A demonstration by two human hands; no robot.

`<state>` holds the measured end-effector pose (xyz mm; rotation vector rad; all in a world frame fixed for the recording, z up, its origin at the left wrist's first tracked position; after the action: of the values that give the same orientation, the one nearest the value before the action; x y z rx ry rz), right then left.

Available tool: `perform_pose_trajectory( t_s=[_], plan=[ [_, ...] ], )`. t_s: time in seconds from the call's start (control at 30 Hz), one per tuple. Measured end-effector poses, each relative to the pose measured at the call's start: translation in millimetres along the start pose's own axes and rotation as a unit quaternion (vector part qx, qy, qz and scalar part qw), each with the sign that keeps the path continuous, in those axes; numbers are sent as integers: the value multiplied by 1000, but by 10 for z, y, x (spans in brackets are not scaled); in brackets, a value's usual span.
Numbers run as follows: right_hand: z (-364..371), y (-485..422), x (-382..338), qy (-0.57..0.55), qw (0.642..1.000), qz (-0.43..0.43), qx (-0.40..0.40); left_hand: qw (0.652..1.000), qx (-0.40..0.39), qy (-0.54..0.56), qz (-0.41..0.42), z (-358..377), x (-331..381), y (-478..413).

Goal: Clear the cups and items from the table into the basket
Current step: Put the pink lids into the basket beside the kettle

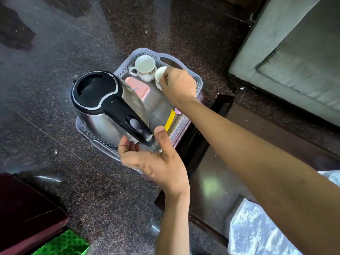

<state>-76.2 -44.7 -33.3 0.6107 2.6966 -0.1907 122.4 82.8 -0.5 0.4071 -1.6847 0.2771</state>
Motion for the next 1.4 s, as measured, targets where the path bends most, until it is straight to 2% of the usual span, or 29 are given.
perform_pose_trajectory(
  t_s=[0.17, 0.27, 0.4, 0.5, 0.63, 0.77, 0.97, 1.07, 1.27, 1.4],
  plan=[
    [-219, 541, 435, -31, 999, 37, 7, 1000, -25, -15, 4, -6, 76, 410],
    [-383, 991, 771, -57, 996, 67, 22, 991, -129, -21, -20, 149, 18, 765],
    [-584, 1741, 1396, -87, 988, 121, 41, 949, -296, -100, -44, 405, -265, 1470],
    [-704, 2354, 1973, -65, 984, 160, 51, 911, -381, -149, -48, 513, -496, 2086],
    [-783, 3148, 2638, -50, 974, 212, 61, 876, -444, -184, -40, 579, -699, 2759],
    [-851, 3987, 3233, -4, 962, 262, 76, 844, -494, -205, -35, 570, -865, 3455],
    [-882, 5050, 3956, 55, 922, 376, 69, 781, -567, -262, -15, 547, -1100, 4223],
    [-812, 5421, 4217, 83, 897, 433, 33, 762, -585, -279, -6, 535, -1183, 4449],
    [-625, 5867, 4570, 125, 824, 548, -67, 750, -589, -300, -7, 512, -1300, 4593],
    [-539, 5853, 4589, 105, 825, 553, -45, 753, -584, -303, -7, 526, -1326, 4483]
  ],
)
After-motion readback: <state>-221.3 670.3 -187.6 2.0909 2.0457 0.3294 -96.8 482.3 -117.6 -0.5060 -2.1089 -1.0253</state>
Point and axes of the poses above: each hand's wrist, its own y-axis away from the middle knuckle, its own z-axis out of the palm, x = y × z, the point moved 8 cm from there along -y, towards the middle knuckle, and after that the axes turned 6 degrees about -z, right-handed, at the moved point
